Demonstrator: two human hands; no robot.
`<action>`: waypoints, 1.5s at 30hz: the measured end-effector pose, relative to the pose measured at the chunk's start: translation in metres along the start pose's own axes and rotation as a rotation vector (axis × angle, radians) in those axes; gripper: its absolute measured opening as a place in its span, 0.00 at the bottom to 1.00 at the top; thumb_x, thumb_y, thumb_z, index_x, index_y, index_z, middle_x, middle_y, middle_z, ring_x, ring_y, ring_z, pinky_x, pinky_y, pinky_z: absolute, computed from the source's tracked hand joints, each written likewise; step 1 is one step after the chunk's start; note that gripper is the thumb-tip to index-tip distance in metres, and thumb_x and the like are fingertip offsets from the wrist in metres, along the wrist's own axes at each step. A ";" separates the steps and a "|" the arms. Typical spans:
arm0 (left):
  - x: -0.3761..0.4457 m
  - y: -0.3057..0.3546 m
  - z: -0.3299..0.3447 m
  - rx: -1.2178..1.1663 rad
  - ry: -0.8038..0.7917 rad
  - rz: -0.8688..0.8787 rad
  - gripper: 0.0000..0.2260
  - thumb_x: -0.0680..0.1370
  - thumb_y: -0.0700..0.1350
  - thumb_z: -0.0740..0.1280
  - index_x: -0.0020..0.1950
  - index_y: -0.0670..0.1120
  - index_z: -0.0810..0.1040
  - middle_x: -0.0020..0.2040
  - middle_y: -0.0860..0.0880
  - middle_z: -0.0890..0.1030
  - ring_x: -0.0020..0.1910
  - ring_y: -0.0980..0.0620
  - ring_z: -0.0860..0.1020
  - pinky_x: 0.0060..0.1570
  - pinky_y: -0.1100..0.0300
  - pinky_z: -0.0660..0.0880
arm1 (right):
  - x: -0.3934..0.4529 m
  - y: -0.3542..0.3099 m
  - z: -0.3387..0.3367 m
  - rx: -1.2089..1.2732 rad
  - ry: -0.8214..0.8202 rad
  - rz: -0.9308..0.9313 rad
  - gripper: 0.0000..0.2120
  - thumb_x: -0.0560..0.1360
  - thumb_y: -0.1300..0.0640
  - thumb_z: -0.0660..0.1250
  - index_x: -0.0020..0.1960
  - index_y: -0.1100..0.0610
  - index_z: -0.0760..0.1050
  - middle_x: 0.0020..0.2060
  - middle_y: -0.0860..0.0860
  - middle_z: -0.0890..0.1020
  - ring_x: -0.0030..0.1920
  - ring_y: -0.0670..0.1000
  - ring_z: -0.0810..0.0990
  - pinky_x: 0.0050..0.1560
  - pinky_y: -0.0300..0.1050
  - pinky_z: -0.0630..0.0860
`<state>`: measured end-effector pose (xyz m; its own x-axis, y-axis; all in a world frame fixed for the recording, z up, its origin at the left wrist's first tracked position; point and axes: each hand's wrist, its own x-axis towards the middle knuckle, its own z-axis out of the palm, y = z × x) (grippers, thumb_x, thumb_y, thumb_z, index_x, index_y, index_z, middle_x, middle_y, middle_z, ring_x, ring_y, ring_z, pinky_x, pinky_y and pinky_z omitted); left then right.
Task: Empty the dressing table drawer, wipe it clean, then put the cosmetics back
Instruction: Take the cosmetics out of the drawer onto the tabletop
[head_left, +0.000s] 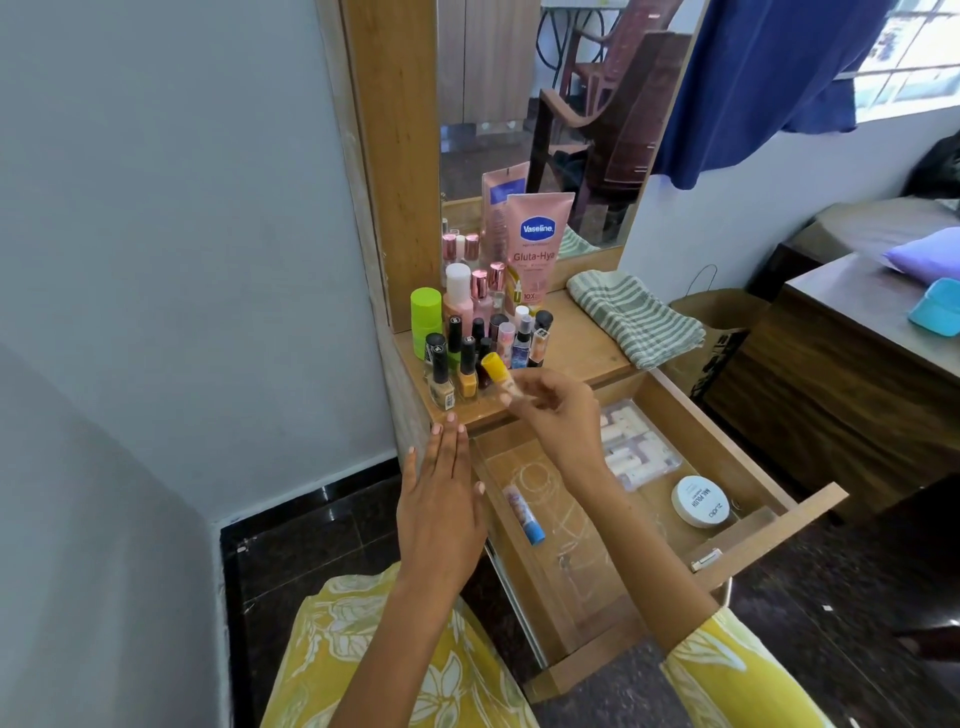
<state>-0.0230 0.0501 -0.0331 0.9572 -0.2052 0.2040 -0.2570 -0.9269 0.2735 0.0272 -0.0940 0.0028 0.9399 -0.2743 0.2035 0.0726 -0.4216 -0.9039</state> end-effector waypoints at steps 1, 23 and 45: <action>0.000 0.000 0.000 -0.008 0.002 -0.004 0.27 0.83 0.49 0.50 0.77 0.45 0.41 0.77 0.49 0.40 0.76 0.53 0.40 0.70 0.55 0.34 | 0.001 0.000 0.003 0.087 0.001 0.029 0.11 0.70 0.59 0.74 0.51 0.53 0.81 0.44 0.47 0.85 0.46 0.45 0.82 0.49 0.44 0.80; 0.003 0.000 0.009 0.098 0.014 0.009 0.29 0.77 0.48 0.64 0.74 0.40 0.59 0.75 0.44 0.58 0.73 0.47 0.60 0.70 0.49 0.52 | 0.029 -0.025 -0.002 -0.269 -0.045 -0.148 0.18 0.63 0.62 0.72 0.26 0.50 0.65 0.24 0.45 0.69 0.29 0.43 0.67 0.30 0.34 0.64; 0.001 0.003 0.003 -0.001 -0.004 -0.005 0.27 0.82 0.49 0.51 0.76 0.44 0.42 0.77 0.48 0.40 0.76 0.52 0.41 0.71 0.54 0.36 | 0.023 0.021 -0.023 -0.117 0.290 -0.068 0.16 0.65 0.50 0.77 0.44 0.60 0.80 0.34 0.49 0.80 0.36 0.46 0.78 0.38 0.29 0.74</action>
<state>-0.0226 0.0466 -0.0346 0.9589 -0.2023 0.1988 -0.2528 -0.9275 0.2755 0.0426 -0.1288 -0.0025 0.7984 -0.4701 0.3761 0.0775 -0.5392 -0.8386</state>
